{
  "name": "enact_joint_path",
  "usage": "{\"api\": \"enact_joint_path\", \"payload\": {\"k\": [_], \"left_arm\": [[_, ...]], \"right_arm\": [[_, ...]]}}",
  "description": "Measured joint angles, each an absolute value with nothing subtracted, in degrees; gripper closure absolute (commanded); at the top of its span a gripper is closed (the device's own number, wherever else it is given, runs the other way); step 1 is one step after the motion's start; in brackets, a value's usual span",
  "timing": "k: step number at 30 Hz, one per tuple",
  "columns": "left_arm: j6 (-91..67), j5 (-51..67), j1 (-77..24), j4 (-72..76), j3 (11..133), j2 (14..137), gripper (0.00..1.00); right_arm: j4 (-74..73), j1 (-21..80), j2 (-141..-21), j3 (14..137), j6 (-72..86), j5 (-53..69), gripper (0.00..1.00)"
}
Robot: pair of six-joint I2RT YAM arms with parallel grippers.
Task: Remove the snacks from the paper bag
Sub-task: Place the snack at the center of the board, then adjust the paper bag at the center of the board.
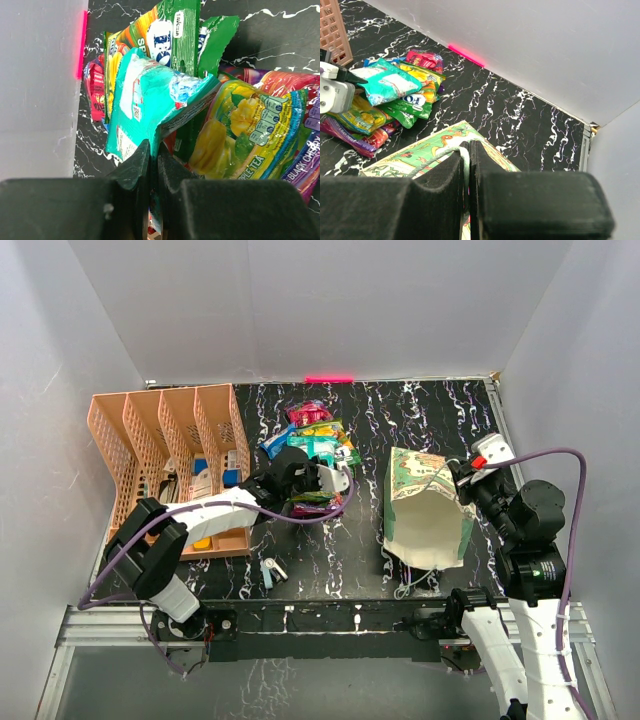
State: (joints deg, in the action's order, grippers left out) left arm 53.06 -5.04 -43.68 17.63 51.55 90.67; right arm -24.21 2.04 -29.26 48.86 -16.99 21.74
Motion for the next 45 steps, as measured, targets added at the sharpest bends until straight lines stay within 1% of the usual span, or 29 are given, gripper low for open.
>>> {"api": "enact_joint_path", "payload": {"k": [2, 4, 6, 10, 11, 12, 15, 17, 19, 20, 24, 27, 30, 37, 41, 45], "left_arm": [[52.66, -4.45, -43.68, 17.34, 51.46, 90.67, 0.9], [52.4, -4.16, -43.66, 17.39, 51.29, 90.61, 0.81], [52.12, -3.84, -43.68, 17.28, 50.76, 90.43, 0.67], [51.11, -2.15, -43.68, 15.75, 49.78, 90.0, 0.47], [50.59, -1.15, -43.68, 14.94, 49.56, 89.62, 0.39], [50.0, 0.1, -43.66, 14.33, 49.25, 89.1, 0.35], [47.31, 4.54, -43.44, 13.17, 47.92, 85.56, 0.31], [45.47, 8.03, -43.0, 12.82, 47.4, 82.0, 0.12], [43.66, 11.53, -42.74, 13.19, 47.22, 78.26, 0.05], [42.78, 13.15, -42.59, 13.65, 47.2, 76.36, 0.03], [38.72, 17.34, -42.3, 17.41, 46.39, 70.04, 0.03], [35.48, 16.82, -42.3, 22.76, 43.81, 65.67, 0.02], [32.69, 13.76, -42.3, 28.62, 39.97, 62.41, 0.02], [25.82, 4.78, -42.3, 34.87, 37.87, 61.36, 0.02], [22.57, 1.41, -42.3, 35.22, 37.89, 60.53, 0.02], [20.78, -1.06, -42.3, 35.4, 37.89, 59.46, 0.02]], "right_arm": [[-24.21, 2.04, -29.26, 48.86, -16.95, 22.02, 0.93], [-24.21, 2.04, -29.26, 48.86, -16.8, 22.22, 0.93], [-24.23, 2.04, -29.26, 48.86, -16.78, 22.28, 0.93], [-24.25, 2.04, -29.34, 48.86, -16.4, 22.44, 0.93], [-24.29, 2.04, -29.47, 48.86, -16.34, 22.48, 0.93], [-24.36, 2.04, -29.63, 48.9, -16.19, 22.55, 0.93], [-25.28, 2.04, -30.74, 49.54, -14.85, 22.83, 0.93], [-26.02, 2.04, -31.83, 50.61, -13.06, 22.63, 0.93], [-27.14, 2.04, -33.65, 52.99, -9.87, 21.96, 0.93], [-27.86, 2.04, -34.85, 54.74, -7.88, 21.47, 0.93], [-31.2, 2.04, -40.97, 63.44, 0.1, 19.57, 0.93], [-33.58, 2.04, -46.0, 70.02, 5.39, 18.24, 0.93], [-34.63, 2.2, -49.74, 74.04, 9.52, 13.8, 0.93], [-34.24, 1.93, -59.24, 74.87, 12.36, -6.44, 0.93], [-33.21, -0.86, -65.17, 73.14, 12.16, -10.04, 0.93], [-32.88, -6.28, -66.13, 69.54, 11.49, -10.68, 0.91]]}}
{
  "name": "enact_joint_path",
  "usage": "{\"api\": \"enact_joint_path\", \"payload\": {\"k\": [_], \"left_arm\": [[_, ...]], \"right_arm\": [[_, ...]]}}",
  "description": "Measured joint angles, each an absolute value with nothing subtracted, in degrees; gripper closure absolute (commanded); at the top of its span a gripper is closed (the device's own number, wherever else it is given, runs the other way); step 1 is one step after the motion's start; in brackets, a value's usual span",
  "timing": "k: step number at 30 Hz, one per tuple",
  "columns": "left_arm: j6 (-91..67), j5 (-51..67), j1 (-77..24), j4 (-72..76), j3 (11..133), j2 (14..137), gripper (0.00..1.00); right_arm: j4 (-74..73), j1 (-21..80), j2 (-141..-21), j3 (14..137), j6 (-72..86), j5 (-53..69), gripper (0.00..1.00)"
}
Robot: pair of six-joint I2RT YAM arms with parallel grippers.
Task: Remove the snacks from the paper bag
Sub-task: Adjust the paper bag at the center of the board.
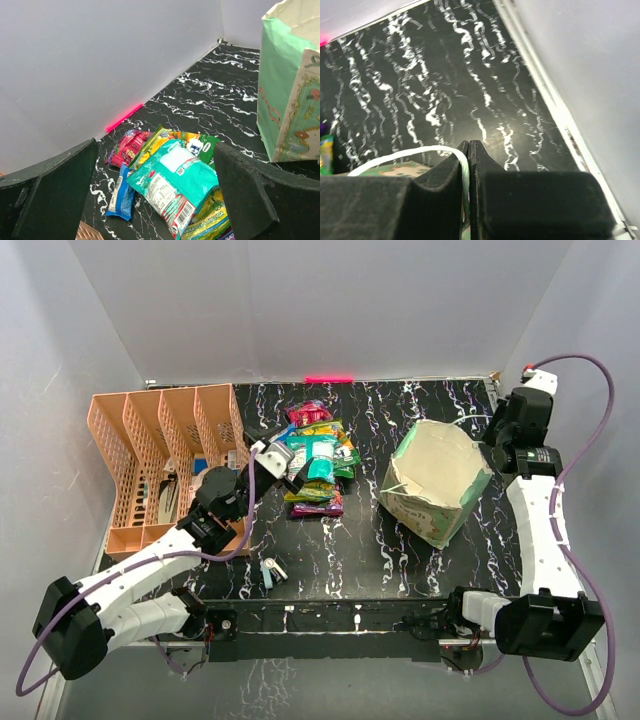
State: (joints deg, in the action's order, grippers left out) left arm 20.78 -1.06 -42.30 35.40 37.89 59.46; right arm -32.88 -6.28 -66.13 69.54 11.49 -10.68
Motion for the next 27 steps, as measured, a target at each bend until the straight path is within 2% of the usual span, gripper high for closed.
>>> {"api": "enact_joint_path", "payload": {"k": [5, 10, 12, 16, 19, 27], "left_arm": [[19.92, -3.31, -42.3, 35.88, 37.89, 58.48, 0.02], [19.38, -5.74, -42.3, 35.48, 38.02, 58.26, 0.02], [18.83, -7.03, -42.3, 34.17, 38.63, 58.28, 0.02], [18.0, -8.67, -42.3, 33.15, 39.88, 58.28, 0.02], [17.76, -9.26, -42.3, 32.73, 39.99, 58.28, 0.02], [17.06, -10.07, -42.3, 32.49, 39.99, 58.59, 0.02]], "right_arm": [[-31.33, -8.8, -66.19, 69.3, 9.06, -12.1, 0.78], [-31.55, -8.69, -68.01, 71.16, 6.5, -11.97, 0.71], [-31.77, -8.69, -68.84, 72.31, 5.61, -12.51, 0.63], [-32.51, -8.69, -70.59, 75.07, 4.43, -12.43, 0.37], [-33.71, -8.69, -70.89, 76.03, 4.12, -11.14, 0.27], [-36.27, -8.75, -76.09, 82.63, 2.96, -14.85, 0.27]]}}
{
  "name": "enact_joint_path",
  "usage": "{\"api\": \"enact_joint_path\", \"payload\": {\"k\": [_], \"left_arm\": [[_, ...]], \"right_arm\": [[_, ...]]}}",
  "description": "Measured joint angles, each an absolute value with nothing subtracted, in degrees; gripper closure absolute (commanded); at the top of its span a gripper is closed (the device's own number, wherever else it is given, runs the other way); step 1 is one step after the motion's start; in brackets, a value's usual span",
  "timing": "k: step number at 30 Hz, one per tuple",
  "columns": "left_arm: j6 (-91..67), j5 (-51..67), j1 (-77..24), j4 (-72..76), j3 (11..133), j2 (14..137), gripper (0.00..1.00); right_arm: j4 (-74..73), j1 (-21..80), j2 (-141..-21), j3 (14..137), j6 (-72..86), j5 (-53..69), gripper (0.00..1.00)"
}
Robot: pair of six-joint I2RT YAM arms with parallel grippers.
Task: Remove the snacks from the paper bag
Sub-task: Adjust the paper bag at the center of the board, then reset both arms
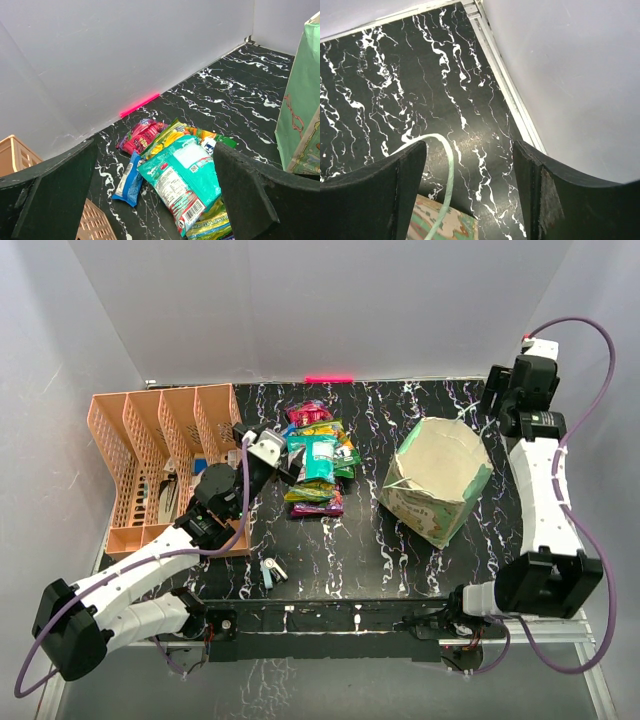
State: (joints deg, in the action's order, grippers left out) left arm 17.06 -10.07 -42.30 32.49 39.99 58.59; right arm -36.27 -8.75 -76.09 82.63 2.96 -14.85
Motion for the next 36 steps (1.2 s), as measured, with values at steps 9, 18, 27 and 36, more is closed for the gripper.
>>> {"api": "enact_joint_path", "payload": {"k": [9, 18, 27, 36], "left_arm": [[16.88, -10.09, -42.3, 31.88, 40.03, 58.87, 0.02], [14.57, -10.2, -42.26, 29.06, 42.54, 58.85, 0.02], [1.76, -18.24, -41.34, 5.61, 68.66, 59.27, 0.02], [-1.56, -20.78, -40.99, -11.05, 91.85, 51.46, 0.02]], "right_arm": [[-41.39, -8.73, -80.01, 85.32, 3.6, -7.94, 0.05], [-44.16, -8.73, -68.86, 87.29, 6.5, -5.96, 0.02], [-43.31, 3.84, -57.25, 90.0, 5.56, 6.15, 0.02], [-42.37, 13.08, -42.63, 90.98, 2.81, 5.06, 0.02]]}}
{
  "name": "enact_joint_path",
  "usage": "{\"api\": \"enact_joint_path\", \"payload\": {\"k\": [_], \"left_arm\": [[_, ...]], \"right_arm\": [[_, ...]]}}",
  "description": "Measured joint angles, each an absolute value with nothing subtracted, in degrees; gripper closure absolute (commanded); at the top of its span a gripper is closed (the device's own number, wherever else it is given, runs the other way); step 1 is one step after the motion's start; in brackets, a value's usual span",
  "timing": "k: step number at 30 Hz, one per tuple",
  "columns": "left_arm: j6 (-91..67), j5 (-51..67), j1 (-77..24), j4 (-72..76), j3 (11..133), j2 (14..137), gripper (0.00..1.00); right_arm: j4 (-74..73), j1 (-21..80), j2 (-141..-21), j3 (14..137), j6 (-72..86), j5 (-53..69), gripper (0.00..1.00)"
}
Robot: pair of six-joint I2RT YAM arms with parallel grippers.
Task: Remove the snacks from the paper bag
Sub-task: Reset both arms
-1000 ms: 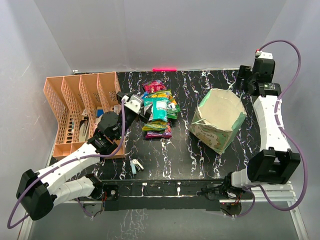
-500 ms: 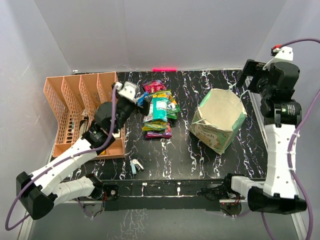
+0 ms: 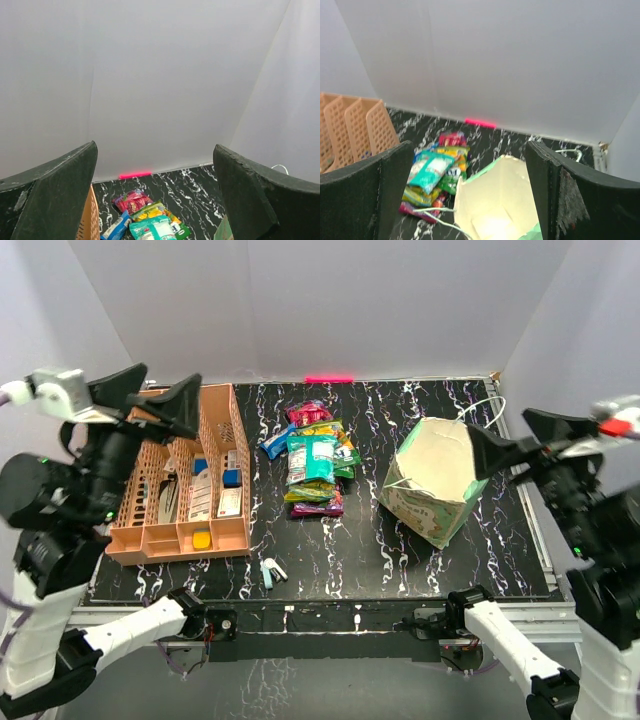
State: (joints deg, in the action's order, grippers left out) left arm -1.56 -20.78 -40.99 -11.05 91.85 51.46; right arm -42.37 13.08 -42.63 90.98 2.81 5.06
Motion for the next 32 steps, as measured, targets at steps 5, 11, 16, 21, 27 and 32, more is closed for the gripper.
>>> {"api": "enact_joint_path", "payload": {"k": [5, 11, 16, 21, 27, 32], "left_arm": [[-1.17, -20.64, -40.99, -14.33, 91.94, 47.0, 0.02], [-1.06, -20.49, -40.99, -18.35, 91.05, 46.65, 0.02], [-1.06, -20.27, -40.99, -20.12, 91.0, 46.87, 0.02], [-1.08, -20.27, -40.99, -20.21, 90.94, 46.87, 0.02], [-1.17, -20.23, -40.99, -20.21, 89.97, 46.78, 0.02], [-1.34, -20.14, -40.99, -20.14, 89.17, 46.68, 0.02]], "right_arm": [[-42.3, 13.13, -39.38, 95.18, 3.07, 0.64, 0.02], [-43.29, 13.13, -39.24, 95.85, 4.49, -3.18, 0.02], [-43.9, 13.13, -40.18, 95.74, 6.2, -4.56, 0.02], [-43.99, 13.13, -40.6, 94.61, 7.2, -4.62, 0.02], [-43.92, 13.13, -40.6, 93.56, 8.08, -4.75, 0.02], [-43.75, 13.13, -40.58, 93.17, 8.49, -5.3, 0.02]]}}
